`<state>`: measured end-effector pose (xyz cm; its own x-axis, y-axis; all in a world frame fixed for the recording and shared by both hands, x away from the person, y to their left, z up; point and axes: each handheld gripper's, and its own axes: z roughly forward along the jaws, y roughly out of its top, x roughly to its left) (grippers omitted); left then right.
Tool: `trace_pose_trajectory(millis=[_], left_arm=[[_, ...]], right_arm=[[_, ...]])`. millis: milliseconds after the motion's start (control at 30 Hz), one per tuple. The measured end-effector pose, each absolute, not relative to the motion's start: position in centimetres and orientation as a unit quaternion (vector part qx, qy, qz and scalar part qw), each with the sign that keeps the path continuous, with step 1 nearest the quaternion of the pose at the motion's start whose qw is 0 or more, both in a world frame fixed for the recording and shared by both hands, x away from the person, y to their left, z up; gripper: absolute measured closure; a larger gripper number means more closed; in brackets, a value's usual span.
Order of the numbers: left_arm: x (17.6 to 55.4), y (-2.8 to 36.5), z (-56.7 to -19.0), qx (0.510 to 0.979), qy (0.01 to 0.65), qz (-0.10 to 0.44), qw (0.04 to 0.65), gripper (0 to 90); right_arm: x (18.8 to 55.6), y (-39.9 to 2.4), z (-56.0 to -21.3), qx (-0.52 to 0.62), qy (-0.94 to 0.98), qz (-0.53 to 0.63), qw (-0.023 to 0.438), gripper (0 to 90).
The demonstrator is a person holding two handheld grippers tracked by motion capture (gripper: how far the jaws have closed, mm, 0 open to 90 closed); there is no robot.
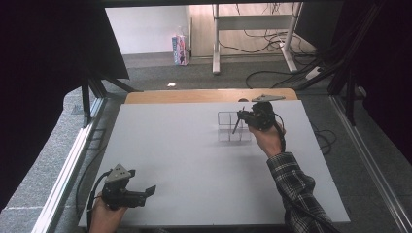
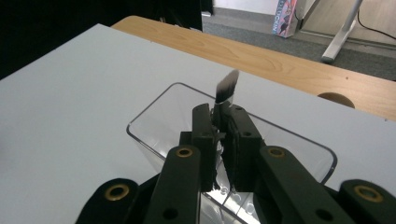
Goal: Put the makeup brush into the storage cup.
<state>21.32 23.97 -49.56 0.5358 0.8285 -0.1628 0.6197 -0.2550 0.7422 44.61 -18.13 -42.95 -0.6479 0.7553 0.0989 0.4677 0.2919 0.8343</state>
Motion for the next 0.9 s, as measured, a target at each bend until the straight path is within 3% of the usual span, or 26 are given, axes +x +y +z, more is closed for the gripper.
trace_pose_trajectory(millis=[200,233,400,500,600,900], left_arm=[[21.34,23.96,-49.57,0.782,0.463,0.131,0.396,2.2],[21.34,23.95,-49.58,0.782,0.463,0.131,0.396,2.2],[21.34,23.94,-49.58,0.782,0.463,0.130,0.396,2.2],[21.34,23.93,-49.57,0.782,0.463,0.130,0.396,2.2],[21.35,23.93,-49.58,0.782,0.463,0.130,0.396,2.2],[21.34,23.91,-49.58,0.783,0.461,0.130,0.397,2.2]], right_arm=[[44.60,-17.91,-43.75,0.388,0.794,0.441,0.158,82.2],[44.56,-17.86,-43.70,0.385,0.795,0.440,0.161,77.5],[44.53,-17.40,-43.21,0.368,0.794,0.448,0.182,29.7],[44.95,-17.24,-43.25,0.375,0.794,0.447,0.172,11.5],[45.11,-17.16,-43.48,0.387,0.795,0.436,0.171,6.7],[45.20,-17.49,-43.75,0.394,0.795,0.431,0.166,4.4]])
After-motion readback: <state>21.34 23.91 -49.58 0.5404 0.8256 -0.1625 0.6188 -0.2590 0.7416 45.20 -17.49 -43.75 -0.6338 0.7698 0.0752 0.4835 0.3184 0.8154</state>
